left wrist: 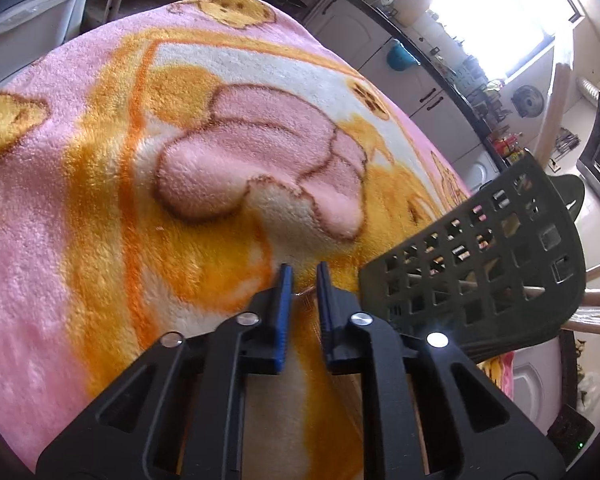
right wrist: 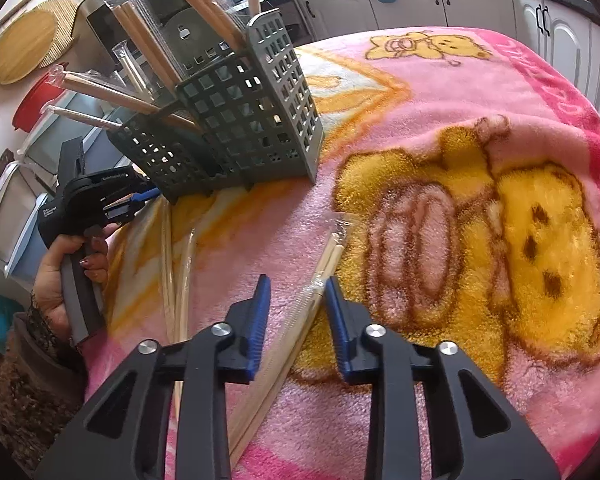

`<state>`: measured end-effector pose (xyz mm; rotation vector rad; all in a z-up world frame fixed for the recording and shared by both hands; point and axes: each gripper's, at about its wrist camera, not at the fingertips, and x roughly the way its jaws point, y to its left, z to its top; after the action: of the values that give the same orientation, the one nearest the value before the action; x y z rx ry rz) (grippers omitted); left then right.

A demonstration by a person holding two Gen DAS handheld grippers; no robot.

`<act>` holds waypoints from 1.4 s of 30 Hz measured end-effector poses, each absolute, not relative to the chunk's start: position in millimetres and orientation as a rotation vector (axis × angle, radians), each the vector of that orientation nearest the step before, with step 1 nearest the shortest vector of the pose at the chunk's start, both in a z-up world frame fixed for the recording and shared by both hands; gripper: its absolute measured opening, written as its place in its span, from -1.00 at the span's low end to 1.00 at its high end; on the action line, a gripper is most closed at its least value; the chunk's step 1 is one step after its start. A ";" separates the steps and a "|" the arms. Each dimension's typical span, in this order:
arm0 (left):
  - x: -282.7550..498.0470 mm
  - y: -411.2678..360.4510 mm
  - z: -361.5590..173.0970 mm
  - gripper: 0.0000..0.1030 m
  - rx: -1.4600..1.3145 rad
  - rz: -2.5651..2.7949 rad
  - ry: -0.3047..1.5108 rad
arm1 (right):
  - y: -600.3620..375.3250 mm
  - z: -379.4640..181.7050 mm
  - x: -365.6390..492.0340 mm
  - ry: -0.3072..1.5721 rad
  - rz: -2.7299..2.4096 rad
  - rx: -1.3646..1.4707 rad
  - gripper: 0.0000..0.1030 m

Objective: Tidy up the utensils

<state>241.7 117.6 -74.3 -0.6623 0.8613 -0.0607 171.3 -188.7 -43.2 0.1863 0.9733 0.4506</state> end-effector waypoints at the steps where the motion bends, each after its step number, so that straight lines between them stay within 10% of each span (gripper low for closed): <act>1: 241.1 119.7 -75.2 -0.91 -0.668 -0.061 0.862 | -190.4 -43.3 171.0 0.972 0.450 0.193 -0.65; 42: 105.1 91.4 72.9 -0.99 -0.603 -0.314 0.486 | -184.8 85.0 129.5 0.543 0.642 0.145 -0.90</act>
<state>105.1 91.4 72.9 -0.6034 0.4864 -0.3138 129.5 -184.8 85.0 0.1454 0.5425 0.6424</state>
